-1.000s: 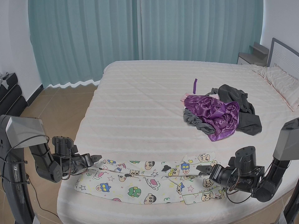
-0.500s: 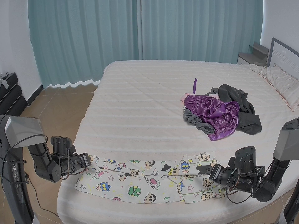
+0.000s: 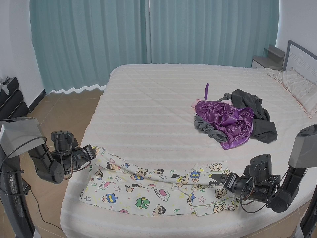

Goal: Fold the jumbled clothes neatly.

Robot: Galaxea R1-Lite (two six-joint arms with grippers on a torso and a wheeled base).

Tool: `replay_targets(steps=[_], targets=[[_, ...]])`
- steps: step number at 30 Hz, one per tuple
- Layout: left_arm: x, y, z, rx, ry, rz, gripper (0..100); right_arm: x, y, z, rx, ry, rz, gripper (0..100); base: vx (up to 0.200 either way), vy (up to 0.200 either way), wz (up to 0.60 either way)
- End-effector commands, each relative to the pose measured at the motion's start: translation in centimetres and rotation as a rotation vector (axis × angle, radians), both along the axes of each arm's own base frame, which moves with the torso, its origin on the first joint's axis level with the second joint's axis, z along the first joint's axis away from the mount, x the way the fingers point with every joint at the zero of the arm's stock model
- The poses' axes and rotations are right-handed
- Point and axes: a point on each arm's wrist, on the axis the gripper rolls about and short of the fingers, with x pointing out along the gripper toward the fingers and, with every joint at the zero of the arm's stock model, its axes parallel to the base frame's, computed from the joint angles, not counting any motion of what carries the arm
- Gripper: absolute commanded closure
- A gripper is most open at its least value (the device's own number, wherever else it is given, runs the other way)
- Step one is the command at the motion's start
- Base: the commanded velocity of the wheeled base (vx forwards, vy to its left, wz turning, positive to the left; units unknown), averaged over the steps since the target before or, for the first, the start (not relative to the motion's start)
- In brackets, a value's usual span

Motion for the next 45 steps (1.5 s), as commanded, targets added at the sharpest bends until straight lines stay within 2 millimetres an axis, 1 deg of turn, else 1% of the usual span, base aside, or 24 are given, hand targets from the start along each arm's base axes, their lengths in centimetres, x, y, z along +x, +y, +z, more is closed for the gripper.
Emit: replay_targets(steps=[1,2,3,5,8,11,17,20,25,27,28,29,33,38,41,43,45], targets=[[1.0,0.0,1.0,-0.03,-0.047,0.012,100,0.7,-0.4,-1.1,-0.014,0.032,-0.026,0,0.0,0.0,0.0],[1.1,0.0,1.2,-0.045,-0.054,0.016,100,1.2,-0.5,-1.7,-0.019,0.043,-0.037,0,0.0,0.0,0.0],[1.1,0.0,1.2,-0.045,-0.054,0.016,100,1.2,-0.5,-1.7,-0.019,0.043,-0.037,0,0.0,0.0,0.0],[1.0,0.0,1.2,-0.052,-0.069,0.019,100,2.2,-0.6,-3.1,-0.033,0.069,-0.057,0,0.0,0.0,0.0],[0.9,0.0,1.2,-0.054,-0.074,0.02,100,2.8,-0.7,-3.5,-0.032,0.068,-0.07,0,0.0,0.0,0.0],[0.9,0.0,1.3,-0.052,-0.077,0.02,100,3.0,-0.8,-3.6,-0.034,0.067,-0.076,0,0.0,0.0,0.0],[0.9,-0.1,1.3,-0.052,-0.076,0.019,100,4.8,-2.0,-3.2,-0.016,0.023,-0.134,0,0.0,0.0,0.0],[0.9,-0.1,1.3,-0.052,-0.077,0.019,100,5.2,-2.2,-3.3,-0.018,0.024,-0.14,0,0.0,0.0,0.0],[0.9,-0.1,1.5,-0.052,-0.082,0.019,100,5.8,-1.8,-4.3,-0.028,0.031,-0.129,0,0.0,0.0,0.0],[0.9,-0.1,1.5,-0.052,-0.083,0.02,100,6.4,-1.4,-5.4,-0.038,0.037,-0.117,0,0.0,0.0,0.0],[0.9,-0.1,1.5,-0.052,-0.083,0.02,100,6.4,-1.4,-5.4,-0.038,0.037,-0.117,0,0.0,0.0,0.0],[0.9,-0.1,1.5,-0.052,-0.083,0.02,100,6.7,-0.9,-5.8,-0.042,0.037,-0.102,100,0.0,0.0,0.0],[0.9,-0.1,1.5,-0.052,-0.083,0.018,100,6.7,-0.8,-5.6,-0.038,0.028,-0.096,100,0.0,0.0,0.0],[1.1,-0.2,1.6,-0.051,-0.09,0.018,100,6.9,-1.2,-5.3,-0.03,0.018,-0.112,100,0.0,0.0,0.0],[1.2,-0.2,1.7,-0.049,-0.098,0.018,100,7.0,-1.5,-4.6,-0.017,-0.011,-0.119,100,0.0,0.0,0.0],[1.5,-0.2,2.0,-0.048,-0.112,0.022,100,7.1,-1.7,-3.2,0.005,-0.05,-0.129,100,0.0,0.0,0.0],[1.6,-0.2,2.1,-0.046,-0.117,0.023,100,7.2,-1.9,-2.4,0.018,-0.073,-0.137,100,0.0,0.0,0.0]])
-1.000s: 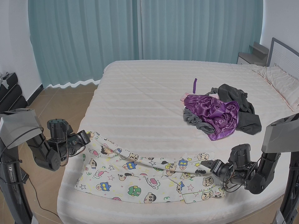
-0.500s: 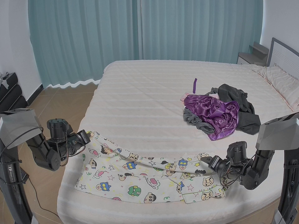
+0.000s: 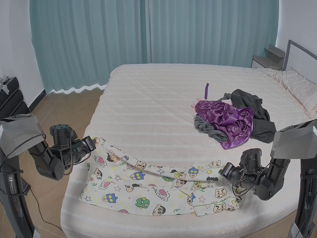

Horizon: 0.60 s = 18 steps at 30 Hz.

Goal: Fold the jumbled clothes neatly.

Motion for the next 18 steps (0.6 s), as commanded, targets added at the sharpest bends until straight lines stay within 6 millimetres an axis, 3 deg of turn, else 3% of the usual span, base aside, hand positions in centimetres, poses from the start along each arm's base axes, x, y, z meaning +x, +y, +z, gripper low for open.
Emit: replay_targets(steps=[1,10,18], targets=[[0.4,0.1,0.4,0.004,-0.02,0.006,100,0.2,-0.6,2.2,0.03,-0.064,-0.022,100,0.0,0.0,0.0],[1.0,0.2,0.5,0.003,-0.04,0.012,100,0.6,-1.1,4.0,0.093,-0.12,-0.07,100,0.0,0.0,0.0],[1.1,0.9,0.7,0.0,-0.058,0.035,100,0.6,-1.2,4.0,0.102,-0.136,-0.072,100,0.0,0.0,0.0]])
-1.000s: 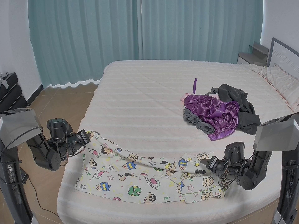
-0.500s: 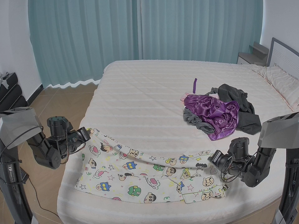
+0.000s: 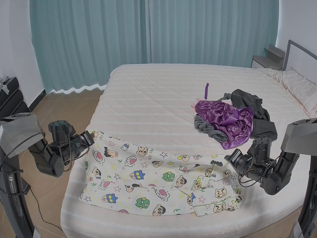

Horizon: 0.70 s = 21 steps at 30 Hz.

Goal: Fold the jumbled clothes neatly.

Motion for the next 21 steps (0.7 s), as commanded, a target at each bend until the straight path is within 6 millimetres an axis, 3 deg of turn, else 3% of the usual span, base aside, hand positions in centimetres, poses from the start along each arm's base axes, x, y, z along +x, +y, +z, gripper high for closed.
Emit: replay_targets(steps=[1,10,21], targets=[[0.0,0.4,-0.2,0.0,0.004,0.013,100,-0.1,0.0,0.2,0.002,-0.005,0.001,100,0.0,0.0,0.0],[-0.9,1.2,-2.1,-0.022,0.048,0.042,100,-1.0,-0.2,-0.2,-0.01,0.028,0.005,100,0.0,0.0,0.0],[-4.2,2.1,-6.5,-0.016,0.152,0.064,100,-3.4,-0.5,-1.5,-0.049,0.106,0.086,100,0.0,0.0,0.0]])
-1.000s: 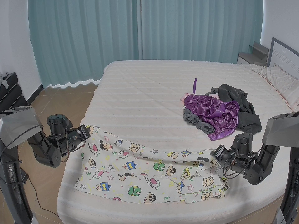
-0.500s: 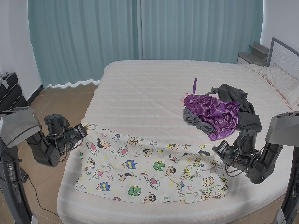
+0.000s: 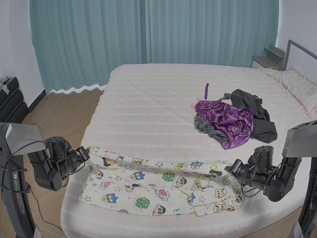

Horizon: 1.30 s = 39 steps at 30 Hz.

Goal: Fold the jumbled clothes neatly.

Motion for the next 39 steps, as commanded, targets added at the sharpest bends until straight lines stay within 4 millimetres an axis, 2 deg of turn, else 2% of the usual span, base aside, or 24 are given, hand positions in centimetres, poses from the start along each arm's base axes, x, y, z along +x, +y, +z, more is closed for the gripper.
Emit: replay_targets(steps=[1,5,6,10,16,25,26,32,39], targets=[[-1.6,0.1,-2.8,0.0,0.092,0.002,100,-0.9,-0.1,-0.7,-0.028,0.036,0.028,100,0.0,0.0,0.0],[-2.7,0.1,-3.7,0.032,0.131,-0.016,100,-1.3,-0.2,-1.2,-0.054,0.059,0.048,100,0.0,0.0,0.0],[-3.5,0.1,-4.4,0.074,0.167,-0.04,100,-1.5,-0.2,-1.7,-0.074,0.076,0.063,100,0.0,0.0,0.0],[-4.2,0.0,-4.8,0.118,0.195,-0.067,100,-1.9,-0.2,-2.6,-0.115,0.102,0.09,100,0.0,0.0,0.0],[-4.6,0.0,-4.9,0.138,0.205,-0.079,100,-2.9,0.0,-3.2,-0.157,0.133,0.13,100,0.0,0.0,0.0],[-5.0,0.0,-5.0,0.141,0.221,-0.084,100,-3.0,0.0,-3.8,-0.184,0.147,0.142,100,0.0,0.0,0.0],[-5.0,0.0,-5.0,0.141,0.221,-0.084,0,-3.0,0.0,-3.8,-0.184,0.147,0.142,0,0.0,0.0,0.0],[-5.7,0.4,-4.8,0.135,0.236,-0.07,0,-3.1,0.0,-3.6,-0.185,0.128,0.141,0,0.0,0.0,0.0],[-7.4,3.3,-2.9,0.075,0.213,-0.006,0,-3.2,-0.3,-3.3,-0.194,0.104,0.115,0,0.0,0.0,0.0]])
